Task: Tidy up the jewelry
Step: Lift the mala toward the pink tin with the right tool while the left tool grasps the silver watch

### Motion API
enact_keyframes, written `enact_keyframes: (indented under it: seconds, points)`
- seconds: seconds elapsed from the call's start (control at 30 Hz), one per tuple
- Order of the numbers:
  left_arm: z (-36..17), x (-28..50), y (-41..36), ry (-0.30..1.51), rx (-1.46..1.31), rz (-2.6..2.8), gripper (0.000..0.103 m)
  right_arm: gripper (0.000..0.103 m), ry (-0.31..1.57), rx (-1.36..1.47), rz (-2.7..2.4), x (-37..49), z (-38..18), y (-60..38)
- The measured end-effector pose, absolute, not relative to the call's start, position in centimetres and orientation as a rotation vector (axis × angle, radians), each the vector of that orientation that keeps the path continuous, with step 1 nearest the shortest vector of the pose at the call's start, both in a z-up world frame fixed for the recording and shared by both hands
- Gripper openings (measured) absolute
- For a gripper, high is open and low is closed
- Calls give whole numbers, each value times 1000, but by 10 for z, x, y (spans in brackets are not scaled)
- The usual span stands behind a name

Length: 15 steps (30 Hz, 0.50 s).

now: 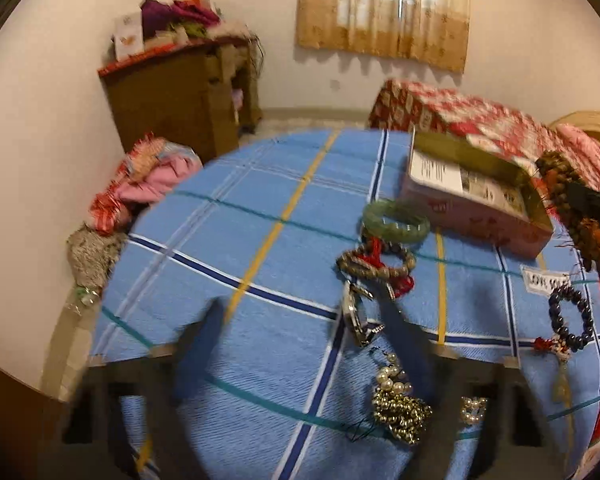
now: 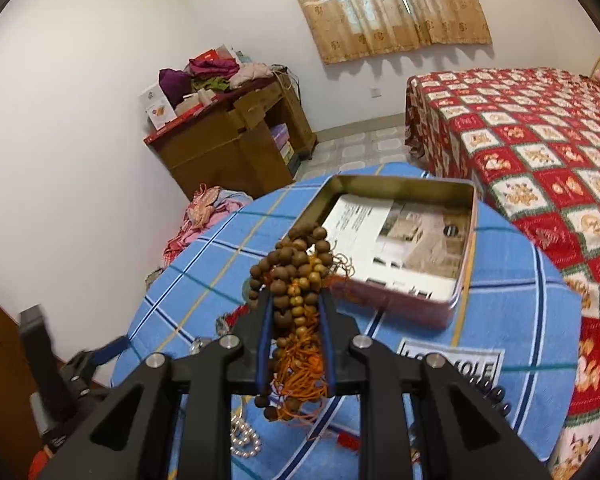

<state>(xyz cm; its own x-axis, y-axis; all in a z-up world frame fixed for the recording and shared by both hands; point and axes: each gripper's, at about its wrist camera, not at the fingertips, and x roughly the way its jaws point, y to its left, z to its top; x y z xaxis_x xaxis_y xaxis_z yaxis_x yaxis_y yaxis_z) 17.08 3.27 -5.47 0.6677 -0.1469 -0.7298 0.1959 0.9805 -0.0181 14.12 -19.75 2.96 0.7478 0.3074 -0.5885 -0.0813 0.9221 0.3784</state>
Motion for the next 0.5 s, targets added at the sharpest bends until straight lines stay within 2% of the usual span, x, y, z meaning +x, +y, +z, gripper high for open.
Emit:
enact_keyframes:
  seconds: [0.3,0.33,0.37,0.4,0.5]
  points:
    - [-83,203,15,951,-42,-238,56,24,713,368,210,135,23,-203]
    - [-85,202,14,941,-38,-226,53,24,712,370,207,134,23,-203]
    - [-85,201,15,932,-36,-229,33,24,709,374,202,134,24,-205]
    - [-84,201,15,932,-36,-233,23,24,708,377,199,133,25,-205]
    - [-79,196,23,920,-55,-255,22,24,706,386,189,131,26,-207]
